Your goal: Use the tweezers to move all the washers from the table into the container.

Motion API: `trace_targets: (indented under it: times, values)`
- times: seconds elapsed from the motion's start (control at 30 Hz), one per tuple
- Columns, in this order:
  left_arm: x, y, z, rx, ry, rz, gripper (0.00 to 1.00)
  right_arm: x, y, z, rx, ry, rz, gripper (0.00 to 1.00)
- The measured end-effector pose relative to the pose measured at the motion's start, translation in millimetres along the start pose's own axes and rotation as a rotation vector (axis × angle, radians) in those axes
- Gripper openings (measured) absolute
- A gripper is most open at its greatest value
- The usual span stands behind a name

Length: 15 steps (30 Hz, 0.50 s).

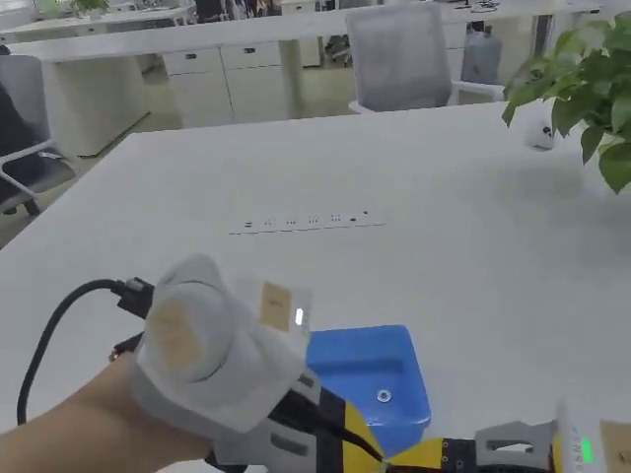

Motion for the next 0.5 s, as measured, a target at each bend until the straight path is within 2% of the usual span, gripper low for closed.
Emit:
trace_targets:
  times: [0.23, 0.3, 0.37, 0.4, 0.5]
  values:
    - [-0.1, -2.9, -4.8, -0.033, -0.009, 0.018, 0.00, 3.0, 1.4, 3.1, 0.035, -0.139, 0.019, 0.00]
    - [-0.7, -3.4, -5.6, -0.030, -0.006, 0.023, 0.00, 2.5, 0.9, 6.9, 0.007, -0.154, 0.021, 0.00]
    - [-0.1, -4.2, -6.4, -0.033, -0.001, 0.027, 0.00, 2.3, 0.4, 14.9, -0.045, -0.179, 0.029, 0.07]
    - [-0.2, -4.7, -7.1, -0.036, -0.007, 0.031, 0.00, 2.6, -1.3, 16.4, -0.044, -0.169, 0.026, 0.09]
    - [-0.7, -6.0, -8.9, -0.043, -0.020, 0.036, 0.00, 3.4, -3.2, 22.0, -0.076, -0.166, 0.015, 0.05]
Point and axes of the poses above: the centre of the closed fingertips' face, and the gripper's own axes: y roughly backward along the fingers, x roughly to its right, z roughly out of its underside, the point moved 7 cm from there along y, roughly backward along the fingers, and after that the axes turned 13 degrees about x, right-handed, at the moved point
